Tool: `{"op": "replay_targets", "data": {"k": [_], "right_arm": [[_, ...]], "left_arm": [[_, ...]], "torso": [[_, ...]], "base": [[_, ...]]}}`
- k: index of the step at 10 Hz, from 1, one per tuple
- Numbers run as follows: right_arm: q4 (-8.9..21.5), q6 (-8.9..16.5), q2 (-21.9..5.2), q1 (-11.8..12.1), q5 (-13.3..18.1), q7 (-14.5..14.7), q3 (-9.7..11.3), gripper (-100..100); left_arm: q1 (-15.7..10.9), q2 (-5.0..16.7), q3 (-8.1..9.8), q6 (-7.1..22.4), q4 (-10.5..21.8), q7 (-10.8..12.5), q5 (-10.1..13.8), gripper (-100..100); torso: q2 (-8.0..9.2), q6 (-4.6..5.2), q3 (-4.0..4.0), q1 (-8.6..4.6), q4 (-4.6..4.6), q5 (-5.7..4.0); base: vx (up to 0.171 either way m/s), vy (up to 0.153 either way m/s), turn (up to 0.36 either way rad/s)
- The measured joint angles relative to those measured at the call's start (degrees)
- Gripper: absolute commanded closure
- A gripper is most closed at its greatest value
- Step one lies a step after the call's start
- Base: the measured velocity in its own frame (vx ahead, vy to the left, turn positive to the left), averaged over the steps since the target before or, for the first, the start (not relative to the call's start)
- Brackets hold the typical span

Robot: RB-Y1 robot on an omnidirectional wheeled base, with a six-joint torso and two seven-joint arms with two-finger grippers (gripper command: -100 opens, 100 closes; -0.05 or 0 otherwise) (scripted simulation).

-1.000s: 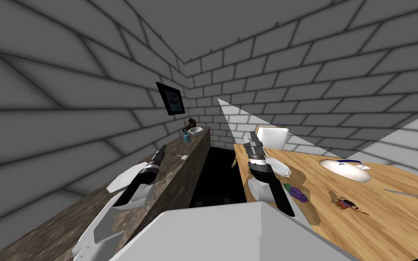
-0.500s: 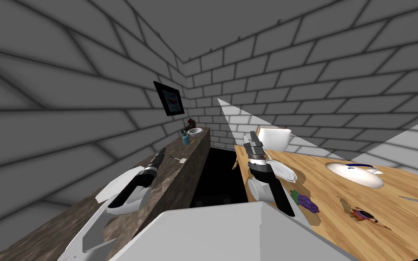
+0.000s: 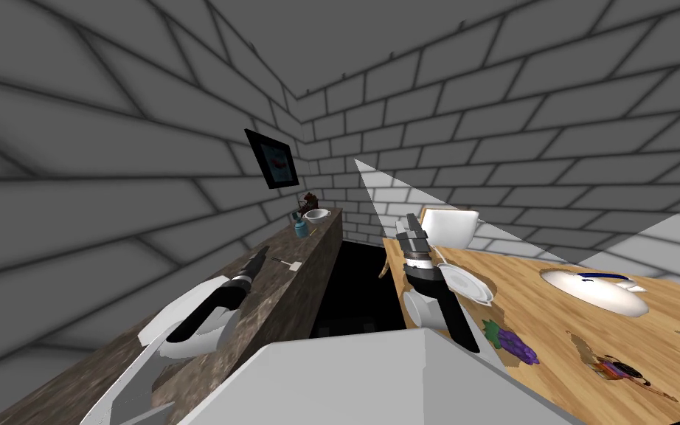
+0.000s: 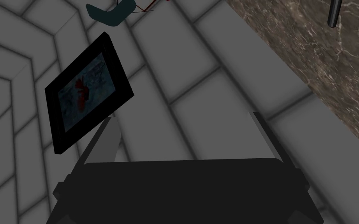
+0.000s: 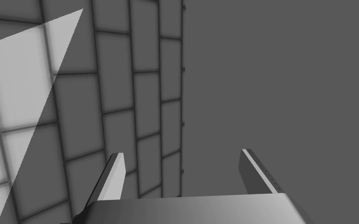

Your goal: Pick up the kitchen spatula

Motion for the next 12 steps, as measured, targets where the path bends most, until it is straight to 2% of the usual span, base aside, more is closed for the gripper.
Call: {"op": "replay_targets", "data": {"k": [4, 12], "right_arm": [[0.0, 0.0, 0.0, 0.0, 0.0, 0.0, 0.0, 0], [0.0, 0.0, 0.0, 0.0, 0.0, 0.0, 0.0, 0]], "left_arm": [[1.0, 1.3, 0.39, 3.0, -0.1, -0.5, 1.4, -100], [1.4, 1.3, 0.43, 3.8, -0.5, -0.5, 1.5, -100]], "torso": [[0.15, -0.01, 0.08, 0.01, 0.03, 0.00], [0.21, 0.01, 0.12, -0.01, 0.05, 0.00]], "base": [[0.022, 0.001, 0.008], [0.011, -0.001, -0.011]]}}
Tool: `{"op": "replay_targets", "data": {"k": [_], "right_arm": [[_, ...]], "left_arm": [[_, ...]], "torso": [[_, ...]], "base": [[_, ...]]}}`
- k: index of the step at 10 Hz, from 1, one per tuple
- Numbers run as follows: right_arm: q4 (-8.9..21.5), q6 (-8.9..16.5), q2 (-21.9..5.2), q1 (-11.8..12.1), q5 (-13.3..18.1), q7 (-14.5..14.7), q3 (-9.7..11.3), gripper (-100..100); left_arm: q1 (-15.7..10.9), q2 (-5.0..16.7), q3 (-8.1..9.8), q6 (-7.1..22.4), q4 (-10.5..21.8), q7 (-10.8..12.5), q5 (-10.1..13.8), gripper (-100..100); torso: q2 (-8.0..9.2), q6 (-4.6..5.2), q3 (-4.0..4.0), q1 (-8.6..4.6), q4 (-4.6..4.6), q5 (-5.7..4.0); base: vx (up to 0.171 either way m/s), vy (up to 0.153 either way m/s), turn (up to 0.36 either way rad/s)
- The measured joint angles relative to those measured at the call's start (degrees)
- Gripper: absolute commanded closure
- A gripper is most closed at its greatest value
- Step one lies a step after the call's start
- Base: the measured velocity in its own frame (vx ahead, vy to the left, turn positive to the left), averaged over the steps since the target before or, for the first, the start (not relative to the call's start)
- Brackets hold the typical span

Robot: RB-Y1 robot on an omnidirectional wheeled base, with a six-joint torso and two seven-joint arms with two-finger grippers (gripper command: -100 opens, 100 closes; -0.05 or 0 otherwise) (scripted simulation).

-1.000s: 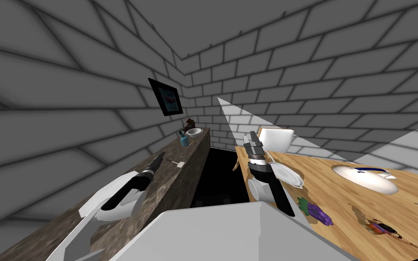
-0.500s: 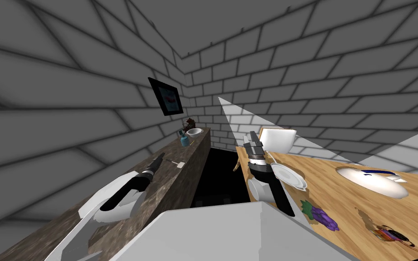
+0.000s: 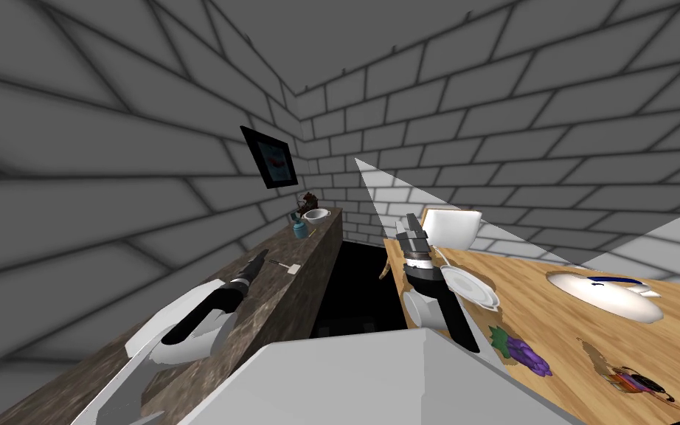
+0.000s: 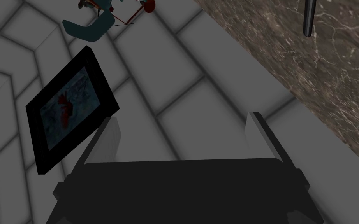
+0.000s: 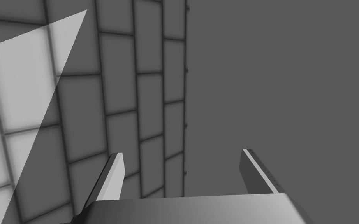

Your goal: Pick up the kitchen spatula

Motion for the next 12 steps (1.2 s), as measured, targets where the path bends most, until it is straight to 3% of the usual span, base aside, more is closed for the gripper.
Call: {"op": "replay_targets", "data": {"k": [8, 12], "right_arm": [[0.0, 0.0, 0.0, 0.0, 0.0, 0.0, 0.0, 0], [0.0, 0.0, 0.0, 0.0, 0.0, 0.0, 0.0, 0]], "left_arm": [[3.2, 2.6, 1.18, 11.0, -1.8, -0.1, 3.3, -100], [4.2, 3.0, 1.15, 16.9, -2.7, -0.2, 3.8, -100]], "torso": [[-0.27, 0.01, -0.17, -0.01, -0.07, 0.00], [-0.17, 0.01, -0.11, -0.04, -0.05, -0.01]], "base": [[0.067, -0.003, -0.023], [0.059, -0.007, -0.050]]}}
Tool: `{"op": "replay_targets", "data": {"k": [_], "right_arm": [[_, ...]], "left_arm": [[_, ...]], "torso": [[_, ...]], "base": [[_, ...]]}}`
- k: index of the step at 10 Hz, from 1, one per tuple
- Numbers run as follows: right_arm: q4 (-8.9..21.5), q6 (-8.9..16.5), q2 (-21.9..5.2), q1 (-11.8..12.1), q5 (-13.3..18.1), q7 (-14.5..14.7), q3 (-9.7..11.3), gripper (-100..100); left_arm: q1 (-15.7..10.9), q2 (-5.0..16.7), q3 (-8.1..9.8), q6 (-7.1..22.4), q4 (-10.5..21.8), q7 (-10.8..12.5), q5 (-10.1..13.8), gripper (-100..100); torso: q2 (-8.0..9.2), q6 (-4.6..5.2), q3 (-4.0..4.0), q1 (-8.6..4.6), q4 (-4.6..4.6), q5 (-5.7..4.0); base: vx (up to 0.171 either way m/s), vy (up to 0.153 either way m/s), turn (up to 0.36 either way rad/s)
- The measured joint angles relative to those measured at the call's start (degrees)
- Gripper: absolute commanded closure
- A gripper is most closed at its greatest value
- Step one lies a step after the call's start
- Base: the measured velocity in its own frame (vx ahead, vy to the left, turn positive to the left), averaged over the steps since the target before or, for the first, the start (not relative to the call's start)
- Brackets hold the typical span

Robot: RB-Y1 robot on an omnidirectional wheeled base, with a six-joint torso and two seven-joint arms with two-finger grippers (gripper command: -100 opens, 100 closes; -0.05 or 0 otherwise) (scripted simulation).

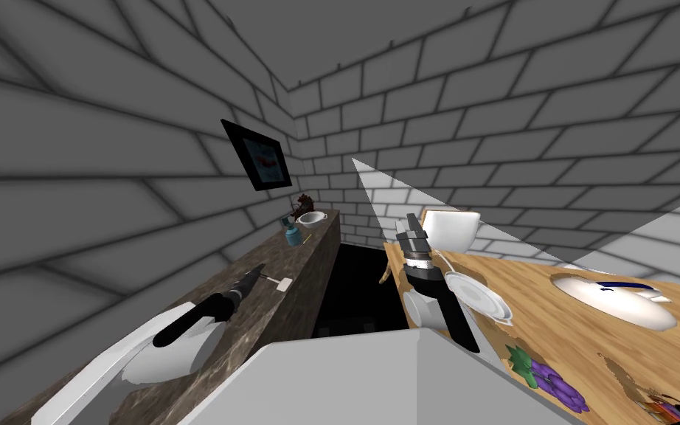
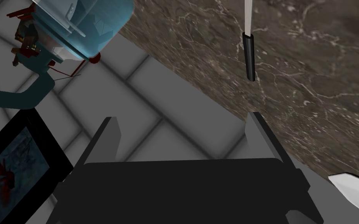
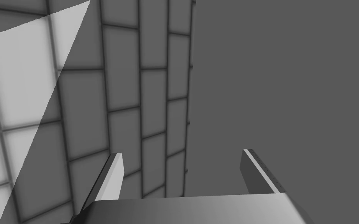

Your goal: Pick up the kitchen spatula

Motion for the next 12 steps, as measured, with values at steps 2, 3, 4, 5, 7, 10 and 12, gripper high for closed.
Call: {"op": "replay_targets", "data": {"k": [2, 3, 4, 5, 7, 10, 12], "right_arm": [[0.0, 0.0, 0.0, 0.0, 0.0, 0.0, 0.0, 0], [0.0, 0.0, 0.0, 0.0, 0.0, 0.0, 0.0, 0], [0.0, 0.0, 0.0, 0.0, 0.0, 0.0, 0.0, 0], [0.0, 0.0, 0.0, 0.0, 0.0, 0.0, 0.0, 0], [0.0, 0.0, 0.0, 0.0, 0.0, 0.0, 0.0, 0], [0.0, 0.0, 0.0, 0.0, 0.0, 0.0, 0.0, 0], [0.0, 0.0, 0.0, 0.0, 0.0, 0.0, 0.0, 0]], "left_arm": [[1.4, 1.0, 0.64, 3.3, -0.5, 0.0, 1.5, -100], [1.6, 1.4, 0.79, 5.2, -0.8, 0.0, 1.8, -100], [1.7, 1.5, 0.70, 6.9, -0.8, 0.0, 1.9, -100], [1.8, 1.8, 0.72, 8.6, -0.8, 0.1, 2.2, -100], [2.8, 2.0, 0.78, 11.2, -1.3, 0.0, 2.7, -100], [4.3, 2.8, 1.23, 14.9, -1.9, 0.0, 3.8, -100], [5.2, 3.2, 1.40, 17.4, -2.2, -0.1, 4.5, -100]], "torso": [[-0.08, -0.02, -0.04, 0.03, -0.02, 0.00], [-0.16, -0.02, -0.09, 0.05, -0.03, 0.01], [-0.15, 0.00, -0.09, 0.03, -0.04, 0.01], [-0.06, 0.00, -0.04, 0.00, -0.02, 0.00], [-0.06, -0.01, -0.03, 0.01, -0.01, 0.00], [0.04, -0.01, 0.02, 0.00, 0.01, 0.00], [-0.06, 0.00, -0.04, 0.02, -0.02, 0.00]], "base": [[0.101, 0.002, 0.015], [0.099, -0.001, -0.005], [0.065, -0.011, -0.058], [0.060, -0.011, -0.059], [0.076, 0.002, 0.010], [0.060, -0.003, -0.016], [0.074, -0.010, -0.042]]}}
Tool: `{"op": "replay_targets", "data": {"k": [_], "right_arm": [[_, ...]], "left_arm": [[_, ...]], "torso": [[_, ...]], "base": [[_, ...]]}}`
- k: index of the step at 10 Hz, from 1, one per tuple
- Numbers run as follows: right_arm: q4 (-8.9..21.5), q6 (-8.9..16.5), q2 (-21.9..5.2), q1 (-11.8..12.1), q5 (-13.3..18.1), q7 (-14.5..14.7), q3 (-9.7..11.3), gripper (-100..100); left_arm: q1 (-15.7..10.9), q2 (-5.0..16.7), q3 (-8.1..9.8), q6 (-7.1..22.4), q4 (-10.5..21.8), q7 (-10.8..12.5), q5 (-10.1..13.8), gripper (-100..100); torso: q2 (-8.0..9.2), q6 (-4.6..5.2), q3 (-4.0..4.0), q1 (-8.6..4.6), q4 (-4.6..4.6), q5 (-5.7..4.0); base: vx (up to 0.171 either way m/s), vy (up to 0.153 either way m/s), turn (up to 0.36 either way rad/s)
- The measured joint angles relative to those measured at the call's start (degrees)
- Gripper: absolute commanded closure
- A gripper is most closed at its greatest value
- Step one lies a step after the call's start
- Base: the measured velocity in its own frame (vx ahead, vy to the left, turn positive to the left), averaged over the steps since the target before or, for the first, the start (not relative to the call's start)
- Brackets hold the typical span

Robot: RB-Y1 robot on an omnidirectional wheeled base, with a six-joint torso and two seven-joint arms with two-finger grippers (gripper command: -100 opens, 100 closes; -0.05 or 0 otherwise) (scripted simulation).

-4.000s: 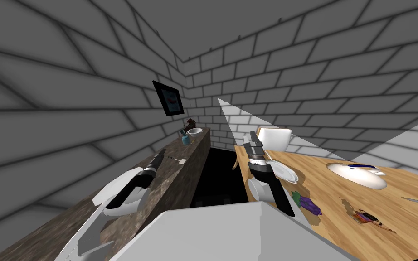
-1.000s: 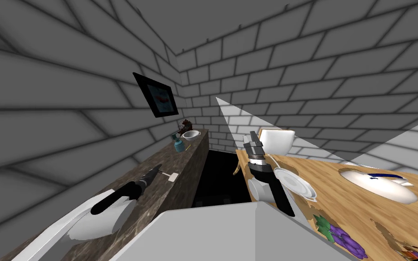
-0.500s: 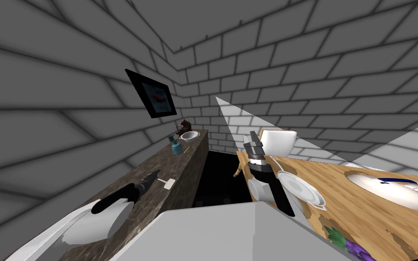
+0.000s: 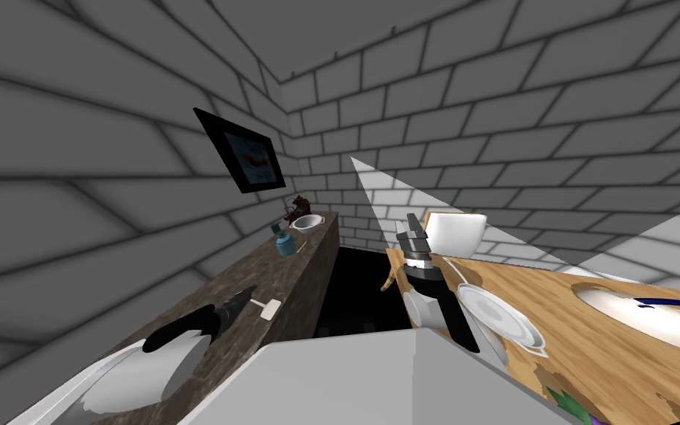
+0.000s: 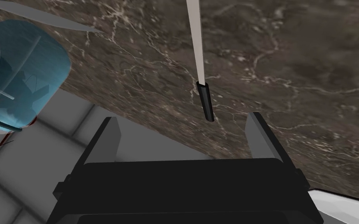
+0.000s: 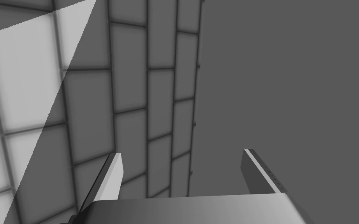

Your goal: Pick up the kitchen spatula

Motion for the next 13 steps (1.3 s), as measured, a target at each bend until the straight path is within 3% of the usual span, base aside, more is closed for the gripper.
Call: {"op": "replay_targets", "data": {"k": [9, 13], "right_arm": [[0.0, 0.0, 0.0, 0.0, 0.0, 0.0, 0.0, 0], [0.0, 0.0, 0.0, 0.0, 0.0, 0.0, 0.0, 0]], "left_arm": [[2.6, 2.0, 0.66, 11.0, -1.2, 0.0, 2.5, -100], [2.9, 2.1, 0.85, 11.4, -1.2, -0.1, 2.8, -100]], "torso": [[0.12, -0.01, 0.06, -0.02, 0.02, -0.01], [0.32, -0.02, 0.18, 0.03, 0.07, 0.01]], "base": [[0.048, -0.004, -0.015], [0.007, 0.002, 0.008]]}}
